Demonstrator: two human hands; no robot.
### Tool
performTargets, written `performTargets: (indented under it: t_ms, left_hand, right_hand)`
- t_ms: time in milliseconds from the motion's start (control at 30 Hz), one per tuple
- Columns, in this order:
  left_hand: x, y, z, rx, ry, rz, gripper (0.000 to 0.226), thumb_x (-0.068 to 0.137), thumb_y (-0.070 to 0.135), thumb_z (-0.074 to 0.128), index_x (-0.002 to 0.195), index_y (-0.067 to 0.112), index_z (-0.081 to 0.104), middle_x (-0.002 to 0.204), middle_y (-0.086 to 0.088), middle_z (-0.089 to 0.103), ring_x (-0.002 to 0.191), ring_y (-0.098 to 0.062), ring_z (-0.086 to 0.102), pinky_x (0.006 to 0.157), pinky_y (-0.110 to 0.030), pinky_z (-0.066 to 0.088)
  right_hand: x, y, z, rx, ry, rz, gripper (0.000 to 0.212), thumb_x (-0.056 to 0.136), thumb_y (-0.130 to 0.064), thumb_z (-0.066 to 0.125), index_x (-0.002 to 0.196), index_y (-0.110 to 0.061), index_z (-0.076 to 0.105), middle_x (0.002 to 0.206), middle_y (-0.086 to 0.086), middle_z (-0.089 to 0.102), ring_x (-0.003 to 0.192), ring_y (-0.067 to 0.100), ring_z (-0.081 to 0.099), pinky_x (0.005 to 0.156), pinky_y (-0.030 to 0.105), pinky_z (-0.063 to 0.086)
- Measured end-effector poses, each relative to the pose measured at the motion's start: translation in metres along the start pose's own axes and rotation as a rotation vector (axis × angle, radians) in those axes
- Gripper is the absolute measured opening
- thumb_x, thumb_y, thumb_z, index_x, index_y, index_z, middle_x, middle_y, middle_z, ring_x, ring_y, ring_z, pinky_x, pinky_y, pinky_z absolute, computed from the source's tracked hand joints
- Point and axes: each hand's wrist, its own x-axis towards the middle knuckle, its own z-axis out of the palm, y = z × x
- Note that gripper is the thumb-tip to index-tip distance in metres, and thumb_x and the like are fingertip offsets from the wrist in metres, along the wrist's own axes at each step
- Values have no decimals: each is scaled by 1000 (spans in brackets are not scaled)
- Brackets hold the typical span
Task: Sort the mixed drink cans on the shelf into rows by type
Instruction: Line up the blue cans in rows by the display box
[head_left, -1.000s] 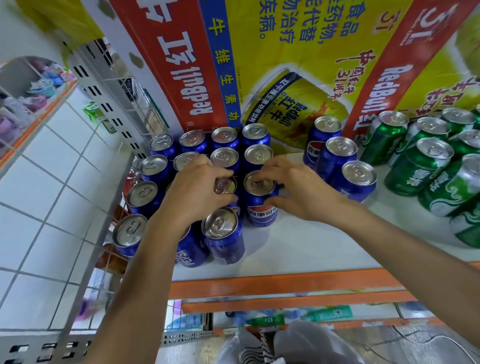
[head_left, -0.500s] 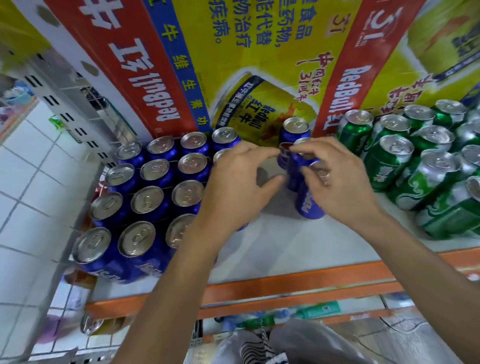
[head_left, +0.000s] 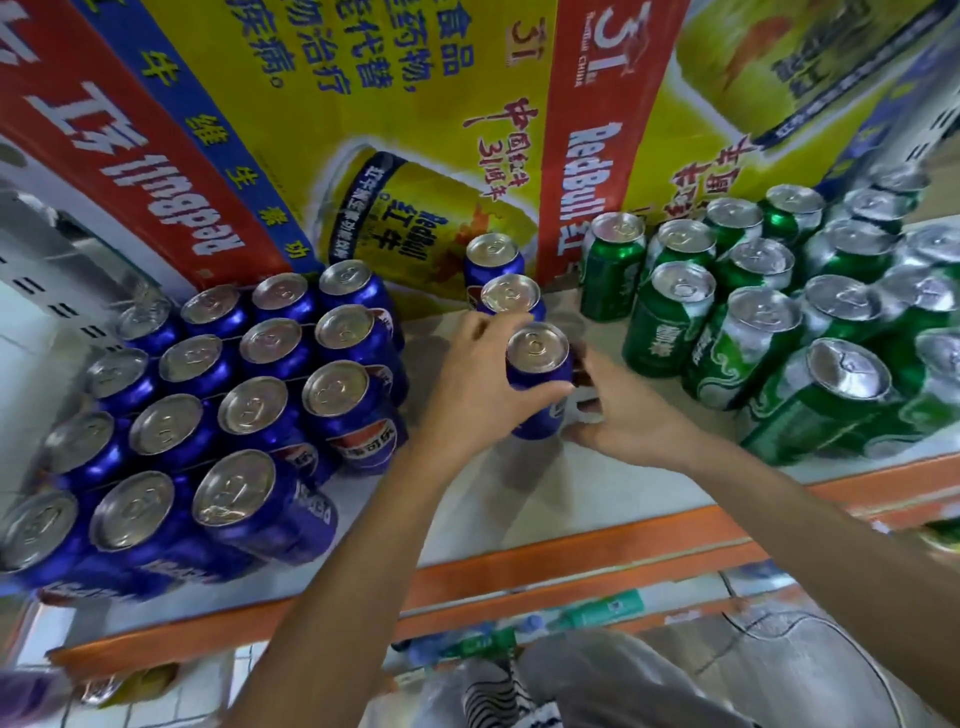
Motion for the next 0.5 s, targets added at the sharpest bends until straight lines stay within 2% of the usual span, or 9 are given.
performTargets:
  t_ms: [100,200,300,367,433,500]
  left_hand:
    - [-7,3,-8,47,-1,58,69,67,35,82,129,25,53,125,4,48,115,-11,47,95,-23,37]
    - [-16,2,-24,142,-33,90,67,62,38,84,123,27,57,121,7,53,109,-11,51,94,-28,43]
    - [-28,0,-40,224,-120,123,64,62,44,83,120,30,59,117,9,56,104,-9,53,89,-29,45]
    - [-38,-2,-49,234,-164,151,62,61,42,84,118,29,61,113,9,57,102,-9,54,87,-31,46]
    - [-49,-7,-59,227,-191,153,61,61,39,85,117,30,62,112,9,57,100,-9,54,85,-29,46]
    - [-61,-15,-71,229,-204,147,63,63,36,84,121,33,60,114,11,56,102,-6,53,87,-25,45]
  right_hand:
    - [9,0,-8,-170,3,-79,73,70,-26,79,131,-18,41,123,2,50,109,15,50,89,32,45]
    - [15,-6,-16,-235,-91,-149,79,64,-36,83,130,-21,42,121,-1,50,107,11,48,90,28,44]
    - [13,-16,-9,-151,-287,-163,82,66,-24,84,133,-24,37,120,-12,48,105,4,50,87,18,45]
    - [11,-21,5,-76,-370,-168,77,66,-15,85,125,-34,38,116,-18,53,101,-2,55,83,11,46]
    - [8,-27,19,-30,-389,-183,75,66,-16,86,118,-42,38,113,-23,56,99,-7,58,81,9,47]
    - [7,-36,32,-29,-380,-201,73,66,-21,86,122,-38,42,115,-19,59,101,-4,58,84,14,50]
